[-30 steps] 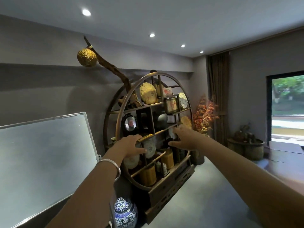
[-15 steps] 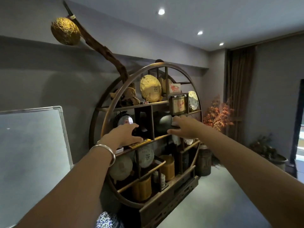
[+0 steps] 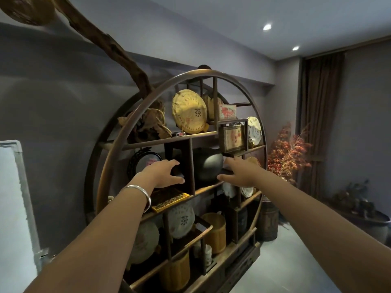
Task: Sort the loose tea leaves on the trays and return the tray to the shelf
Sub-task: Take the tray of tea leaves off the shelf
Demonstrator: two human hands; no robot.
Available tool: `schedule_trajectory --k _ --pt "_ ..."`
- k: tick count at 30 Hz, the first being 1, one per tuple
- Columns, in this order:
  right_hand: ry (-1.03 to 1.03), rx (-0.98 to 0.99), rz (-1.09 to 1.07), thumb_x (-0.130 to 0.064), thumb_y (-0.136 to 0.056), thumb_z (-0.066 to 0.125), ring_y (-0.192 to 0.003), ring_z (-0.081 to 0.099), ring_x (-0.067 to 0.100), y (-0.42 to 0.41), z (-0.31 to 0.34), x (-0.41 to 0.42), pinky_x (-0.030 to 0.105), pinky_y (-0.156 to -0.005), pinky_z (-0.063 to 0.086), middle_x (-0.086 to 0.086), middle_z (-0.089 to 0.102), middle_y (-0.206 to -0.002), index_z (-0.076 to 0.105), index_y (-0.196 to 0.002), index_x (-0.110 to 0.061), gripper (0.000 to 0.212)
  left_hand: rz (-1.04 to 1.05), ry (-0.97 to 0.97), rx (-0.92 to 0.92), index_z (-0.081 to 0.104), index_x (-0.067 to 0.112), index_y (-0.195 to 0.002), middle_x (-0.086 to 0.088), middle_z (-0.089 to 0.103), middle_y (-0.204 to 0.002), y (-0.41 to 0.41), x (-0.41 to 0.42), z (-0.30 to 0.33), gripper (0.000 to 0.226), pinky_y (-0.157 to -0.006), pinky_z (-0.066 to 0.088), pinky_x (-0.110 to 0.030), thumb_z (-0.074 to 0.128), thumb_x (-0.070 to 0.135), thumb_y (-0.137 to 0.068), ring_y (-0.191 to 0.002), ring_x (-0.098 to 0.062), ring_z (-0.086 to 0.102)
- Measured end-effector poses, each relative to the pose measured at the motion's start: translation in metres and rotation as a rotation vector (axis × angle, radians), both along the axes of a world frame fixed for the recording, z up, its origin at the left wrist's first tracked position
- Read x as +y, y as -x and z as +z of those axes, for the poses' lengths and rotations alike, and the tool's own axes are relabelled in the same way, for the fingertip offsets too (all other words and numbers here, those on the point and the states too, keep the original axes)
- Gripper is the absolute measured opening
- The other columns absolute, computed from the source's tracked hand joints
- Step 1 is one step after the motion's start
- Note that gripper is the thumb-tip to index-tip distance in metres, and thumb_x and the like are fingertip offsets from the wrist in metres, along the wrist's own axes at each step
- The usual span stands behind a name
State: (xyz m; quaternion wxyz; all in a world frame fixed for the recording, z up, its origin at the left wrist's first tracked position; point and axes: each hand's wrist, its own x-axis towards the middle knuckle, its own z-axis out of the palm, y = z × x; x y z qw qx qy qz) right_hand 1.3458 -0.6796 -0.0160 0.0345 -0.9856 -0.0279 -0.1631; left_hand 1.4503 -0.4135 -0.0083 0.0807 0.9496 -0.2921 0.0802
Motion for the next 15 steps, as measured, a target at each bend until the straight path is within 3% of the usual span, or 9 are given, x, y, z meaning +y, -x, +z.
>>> schedule_trajectory --k 2,7,15 --pt "-0.011 0.037 0.009 -0.063 -0.086 0.048 -0.124 0.045 0.023 -0.042 0.002 -0.006 0.037 -0.099 0.041 0.007 0.045 -0.139 0.034 -0.142 -0.018 0.073 -0.022 0.018 0.019 0.029 0.029 -0.147 -0.004 0.038 -0.15 -0.041 -0.008 -0.004 0.08 -0.108 0.038 -0.045 0.06 0.061 -0.08 -0.137 -0.026 0.037" --pt "-0.053 0.065 0.055 -0.061 -0.086 0.05 -0.119 0.049 0.024 -0.152 0.004 -0.008 0.037 -0.094 0.045 0.008 0.046 -0.135 0.037 -0.139 -0.019 0.069 0.017 0.045 0.054 0.03 0.028 -0.147 -0.003 0.038 -0.151 -0.139 -0.013 -0.02 0.081 -0.109 0.037 -0.042 0.061 0.061 -0.079 -0.138 -0.024 0.036" --pt "-0.074 0.137 0.203 -0.061 -0.087 0.05 -0.115 0.052 0.024 -0.291 -0.069 0.01 0.035 -0.091 0.047 0.008 0.048 -0.132 0.037 -0.139 -0.019 0.068 0.048 -0.003 0.096 0.028 0.031 -0.147 0.0 0.04 -0.148 -0.233 0.001 -0.076 0.08 -0.106 0.039 -0.044 0.057 0.064 -0.08 -0.134 -0.024 0.039"
